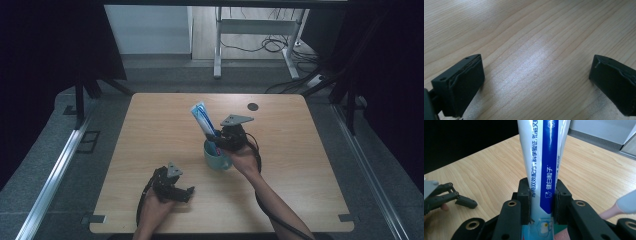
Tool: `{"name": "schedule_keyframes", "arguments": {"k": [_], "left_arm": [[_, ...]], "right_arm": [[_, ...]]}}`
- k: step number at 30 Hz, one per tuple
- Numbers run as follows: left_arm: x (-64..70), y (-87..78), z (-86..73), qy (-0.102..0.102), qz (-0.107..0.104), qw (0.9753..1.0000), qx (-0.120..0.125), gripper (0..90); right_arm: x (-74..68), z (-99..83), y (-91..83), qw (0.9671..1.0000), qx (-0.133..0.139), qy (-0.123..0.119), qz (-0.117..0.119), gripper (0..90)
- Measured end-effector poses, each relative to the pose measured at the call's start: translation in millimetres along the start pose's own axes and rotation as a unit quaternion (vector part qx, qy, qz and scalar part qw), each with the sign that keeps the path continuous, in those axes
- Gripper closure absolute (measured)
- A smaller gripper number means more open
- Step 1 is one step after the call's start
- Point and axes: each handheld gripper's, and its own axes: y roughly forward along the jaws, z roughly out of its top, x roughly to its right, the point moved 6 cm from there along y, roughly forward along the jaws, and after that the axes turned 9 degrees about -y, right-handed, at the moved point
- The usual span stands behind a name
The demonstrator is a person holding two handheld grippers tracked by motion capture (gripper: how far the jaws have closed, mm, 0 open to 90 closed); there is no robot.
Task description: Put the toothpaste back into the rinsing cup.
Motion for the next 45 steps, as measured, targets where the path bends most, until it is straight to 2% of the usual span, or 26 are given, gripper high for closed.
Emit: {"name": "schedule_keyframes", "arguments": {"k": [14, 21, 45], "left_arm": [[0.0, 0.0, 0.0, 0.000, 0.000, 1.0000, 0.000, 0.0], [0.0, 0.0, 0.0, 0.000, 0.000, 1.0000, 0.000, 0.0], [0.0, 0.0, 0.0, 0.000, 0.000, 1.0000, 0.000, 0.0]], "right_arm": [[-0.1, -11.5, 2.0, 1.0000, -0.006, 0.000, 0.008, 70.9], [-1.0, -12.2, 2.0, 0.9999, -0.004, -0.003, 0.008, 70.4], [-3.1, -21.1, -1.2, 0.9997, -0.009, 0.006, 0.022, 67.8]]}}
